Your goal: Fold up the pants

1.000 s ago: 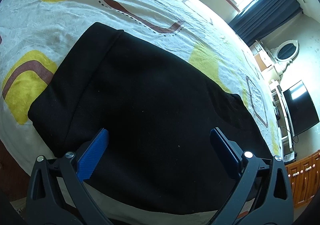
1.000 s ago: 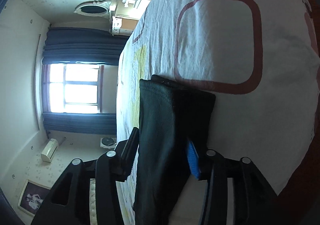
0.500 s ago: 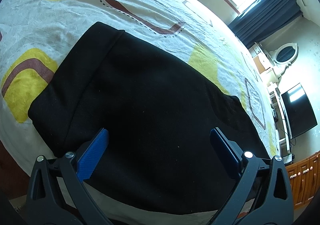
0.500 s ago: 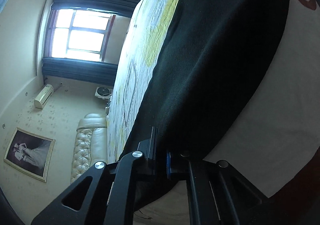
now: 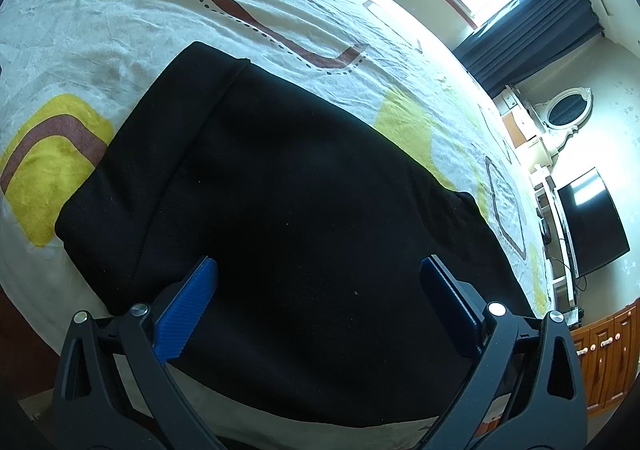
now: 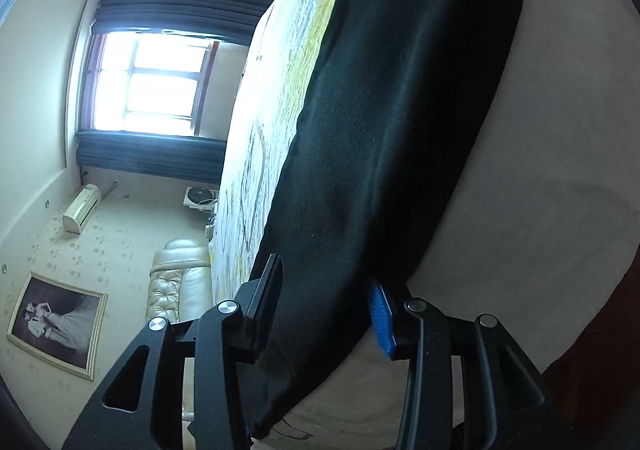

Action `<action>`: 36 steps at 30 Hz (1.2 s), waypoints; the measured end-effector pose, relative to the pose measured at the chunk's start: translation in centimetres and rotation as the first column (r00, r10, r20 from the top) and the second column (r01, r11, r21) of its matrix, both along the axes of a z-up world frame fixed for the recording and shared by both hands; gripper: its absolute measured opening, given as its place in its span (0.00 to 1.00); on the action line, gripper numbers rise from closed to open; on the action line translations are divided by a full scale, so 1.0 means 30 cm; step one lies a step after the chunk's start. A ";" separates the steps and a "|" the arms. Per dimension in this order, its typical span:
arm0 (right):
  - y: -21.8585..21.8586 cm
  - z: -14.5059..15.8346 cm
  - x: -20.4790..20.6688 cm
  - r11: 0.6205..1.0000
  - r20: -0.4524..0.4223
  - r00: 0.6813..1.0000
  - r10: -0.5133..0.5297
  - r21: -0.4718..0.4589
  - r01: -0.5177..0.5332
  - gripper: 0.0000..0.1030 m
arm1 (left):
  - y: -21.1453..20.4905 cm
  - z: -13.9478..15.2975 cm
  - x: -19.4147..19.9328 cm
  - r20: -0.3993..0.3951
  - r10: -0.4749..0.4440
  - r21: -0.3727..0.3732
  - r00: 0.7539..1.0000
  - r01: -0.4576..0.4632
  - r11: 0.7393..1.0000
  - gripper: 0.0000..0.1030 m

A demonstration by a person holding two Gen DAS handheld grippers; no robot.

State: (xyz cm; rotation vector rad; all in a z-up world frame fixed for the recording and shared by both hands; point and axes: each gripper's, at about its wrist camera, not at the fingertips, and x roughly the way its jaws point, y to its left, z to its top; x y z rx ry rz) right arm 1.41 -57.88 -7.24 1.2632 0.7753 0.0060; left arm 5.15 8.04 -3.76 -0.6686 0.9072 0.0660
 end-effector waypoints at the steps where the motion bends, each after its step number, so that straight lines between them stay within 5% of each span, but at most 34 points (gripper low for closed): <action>1: 0.008 0.010 0.002 1.000 -0.003 1.000 0.015 -0.026 -0.015 0.41 | 0.000 0.000 0.000 0.001 0.001 0.000 1.000 -0.001 1.000 0.97; 5: 0.022 0.044 0.030 0.993 -0.005 1.000 0.029 -0.114 -0.029 0.41 | 0.001 0.000 0.000 0.003 0.000 -0.004 1.000 0.000 1.000 0.97; 11: 0.096 0.006 0.065 0.992 -0.010 0.993 0.121 -0.047 -0.121 0.41 | 0.000 0.000 -0.002 0.003 0.003 -0.001 1.000 -0.003 1.000 0.97; 13: 0.110 -0.012 0.065 0.990 -0.025 0.992 0.127 -0.067 -0.128 0.26 | -0.006 0.001 -0.001 0.000 0.003 0.011 1.000 -0.003 1.000 0.97; 14: 0.101 -0.024 0.054 0.987 -0.049 0.990 0.131 -0.085 -0.135 0.08 | -0.008 0.002 0.000 0.000 0.004 0.014 1.000 -0.004 1.000 0.97; 20: 0.034 -0.080 -0.004 0.993 -0.035 0.993 0.114 0.039 -0.113 0.05 | 0.008 0.001 0.000 0.002 -0.001 -0.017 1.000 0.001 1.000 0.97; 24: -0.025 -0.067 -0.056 0.989 -0.033 0.991 0.127 0.080 -0.124 0.16 | 0.017 0.001 -0.002 0.007 -0.012 -0.031 1.000 0.013 0.999 0.97; 29: -0.215 0.140 -0.100 0.985 0.013 0.999 0.033 -0.168 -0.030 0.59 | -0.002 0.001 -0.006 0.012 -0.050 0.015 0.999 0.050 0.999 0.97; 32: -0.370 0.236 -0.044 0.960 0.038 0.999 0.038 -0.280 -0.026 0.67 | -0.018 0.001 0.000 0.003 -0.064 0.056 0.998 0.064 0.996 0.97; 36: -0.518 0.234 0.089 0.891 -0.099 0.993 0.067 -0.442 -0.104 0.67 | -0.012 0.001 0.006 0.000 -0.050 0.043 0.999 0.050 0.998 0.97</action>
